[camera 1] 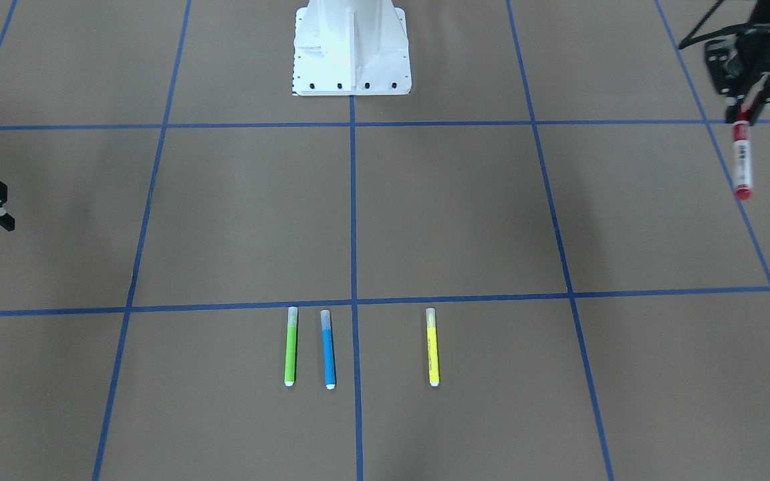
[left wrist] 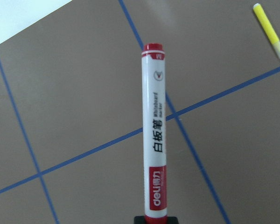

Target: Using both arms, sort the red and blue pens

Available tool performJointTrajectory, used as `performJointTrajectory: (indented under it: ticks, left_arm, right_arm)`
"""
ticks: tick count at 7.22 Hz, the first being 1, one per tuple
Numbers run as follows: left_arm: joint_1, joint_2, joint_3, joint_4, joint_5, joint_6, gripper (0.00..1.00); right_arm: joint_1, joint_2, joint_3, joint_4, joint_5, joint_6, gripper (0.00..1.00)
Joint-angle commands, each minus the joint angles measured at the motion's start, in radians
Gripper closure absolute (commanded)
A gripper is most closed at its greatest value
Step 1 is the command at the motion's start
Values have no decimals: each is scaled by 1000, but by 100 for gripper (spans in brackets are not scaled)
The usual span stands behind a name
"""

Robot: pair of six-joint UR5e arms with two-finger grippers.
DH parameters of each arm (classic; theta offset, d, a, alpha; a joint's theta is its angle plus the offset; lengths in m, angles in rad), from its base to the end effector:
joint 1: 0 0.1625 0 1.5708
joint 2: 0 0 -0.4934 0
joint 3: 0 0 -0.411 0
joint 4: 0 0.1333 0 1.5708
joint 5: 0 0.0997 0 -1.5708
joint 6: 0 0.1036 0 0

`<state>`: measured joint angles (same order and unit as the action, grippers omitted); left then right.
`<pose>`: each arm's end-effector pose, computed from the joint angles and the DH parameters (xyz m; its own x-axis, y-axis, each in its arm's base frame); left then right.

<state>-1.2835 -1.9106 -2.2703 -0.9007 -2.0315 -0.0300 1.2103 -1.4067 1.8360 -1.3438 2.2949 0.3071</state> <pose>0.0578 -0.5035 0.3239 0.8211 0.3807 -0.4253 -0.2397 0.9062 0.3483 -0.1443 -0.5661 0.4788 0.6167 -0.3883 0.6847 0.0976 0.9009 0.4230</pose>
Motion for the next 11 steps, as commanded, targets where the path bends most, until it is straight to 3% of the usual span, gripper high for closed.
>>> performJointTrajectory:
  ticks: [1,3,4,5,7,8,9,11]
  left_arm:
    - [-230,139,40,6,-6,319,100]
    - [-420,311,57,-4,-9,442,100]
    - [-571,387,95,-6,-15,505,100]
    - [-718,442,160,-3,-65,537,100]
    - [-897,603,242,8,-181,660,100]
    - [-987,689,259,14,-187,660,100]
    - [-1070,747,281,28,-185,662,100]
    - [-1195,782,290,177,-185,660,100]
  right_arm:
    - [0,0,-1,0,0,0,0]
    - [0,0,-1,-1,0,0,0]
    - [0,-2,-3,-2,0,1,0]
    - [0,-2,-3,-2,0,0,0]
    - [0,-3,-3,0,0,1,0]
    - [0,-5,-3,-1,-2,0,0]
    - [0,-5,-4,-2,-2,1,0]
    - [0,-5,-4,-3,-6,1,0]
